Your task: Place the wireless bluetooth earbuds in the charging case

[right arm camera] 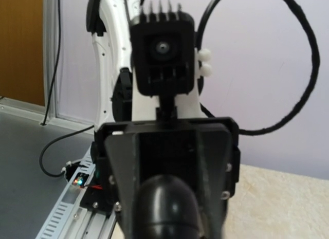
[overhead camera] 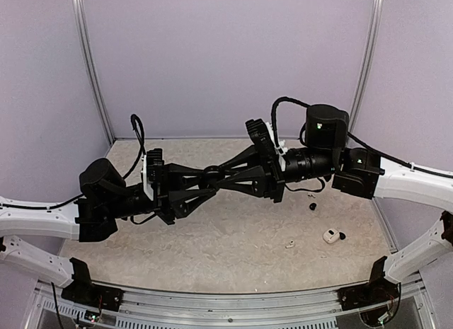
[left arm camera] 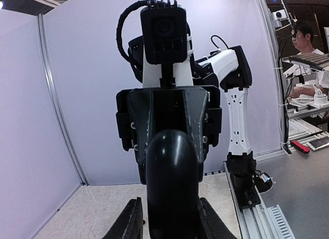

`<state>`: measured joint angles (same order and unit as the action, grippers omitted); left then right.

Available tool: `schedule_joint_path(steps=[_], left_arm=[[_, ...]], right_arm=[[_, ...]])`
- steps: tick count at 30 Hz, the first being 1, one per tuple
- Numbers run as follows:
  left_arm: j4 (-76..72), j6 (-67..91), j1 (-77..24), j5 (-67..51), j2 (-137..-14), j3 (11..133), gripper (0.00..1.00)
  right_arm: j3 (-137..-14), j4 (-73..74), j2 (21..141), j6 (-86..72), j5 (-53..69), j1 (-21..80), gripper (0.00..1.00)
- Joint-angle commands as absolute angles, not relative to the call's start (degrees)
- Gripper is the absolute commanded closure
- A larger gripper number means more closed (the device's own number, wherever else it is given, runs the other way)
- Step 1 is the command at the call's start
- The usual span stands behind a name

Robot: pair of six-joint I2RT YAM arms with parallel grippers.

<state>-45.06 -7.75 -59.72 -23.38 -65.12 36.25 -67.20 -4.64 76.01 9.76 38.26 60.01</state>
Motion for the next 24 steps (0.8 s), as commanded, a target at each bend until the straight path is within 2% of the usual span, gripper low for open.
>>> schedule_joint_path(steps=[1, 7, 14, 18, 24], left_arm=[[-40.07, -9.03, -59.76, -19.23, -63.82, 36.87, 0.58], [-24.12, -13.03, -59.6, -13.27, -59.41, 39.44, 0.45], [-5.96, -15.43, -59.35, -6.63, -56.11, 43.3, 0.33], [-2.14, -13.15, -59.41, -8.41, -55.81, 43.68, 0.28], [-0.18, -12.89, -59.49, -15.48, -56.64, 43.39, 0.26]], right_arm=[[-69.34, -1.5, 74.47, 10.02, 35.59, 60.91, 0.83], [-69.74, 5.03, 74.37, 10.11, 30.88, 60.91, 0.85], [-74.0, 18.19, 77.22, 8.48, 27.19, 60.85, 0.86], [-77.46, 25.38, 80.13, 7.19, 27.02, 60.91, 0.87], [-81.09, 32.82, 84.19, 6.92, 28.31, 60.91, 0.89]])
